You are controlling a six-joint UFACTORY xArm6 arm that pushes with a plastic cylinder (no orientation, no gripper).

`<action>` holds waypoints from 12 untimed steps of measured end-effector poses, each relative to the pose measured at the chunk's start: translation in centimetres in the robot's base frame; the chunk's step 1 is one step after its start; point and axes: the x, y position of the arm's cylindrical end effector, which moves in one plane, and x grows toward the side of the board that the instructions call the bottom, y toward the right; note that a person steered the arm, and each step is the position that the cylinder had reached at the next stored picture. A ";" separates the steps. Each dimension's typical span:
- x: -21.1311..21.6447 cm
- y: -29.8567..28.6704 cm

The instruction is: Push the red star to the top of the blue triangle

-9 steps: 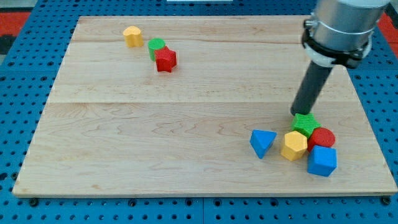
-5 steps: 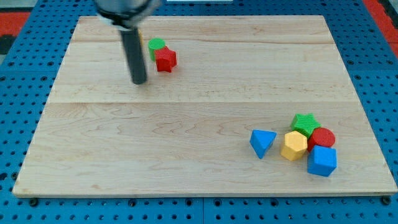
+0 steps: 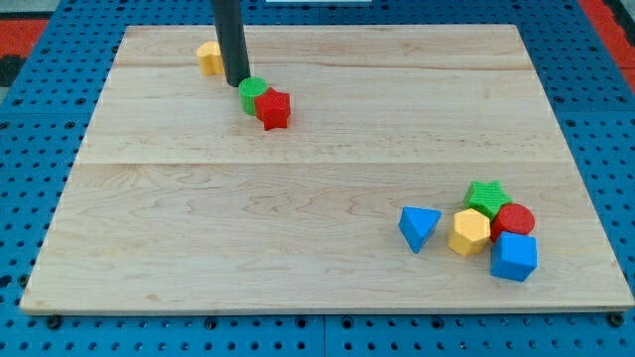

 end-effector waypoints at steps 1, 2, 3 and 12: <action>2.2 8.5; 5.7 15.0; 9.1 16.1; 9.1 13.7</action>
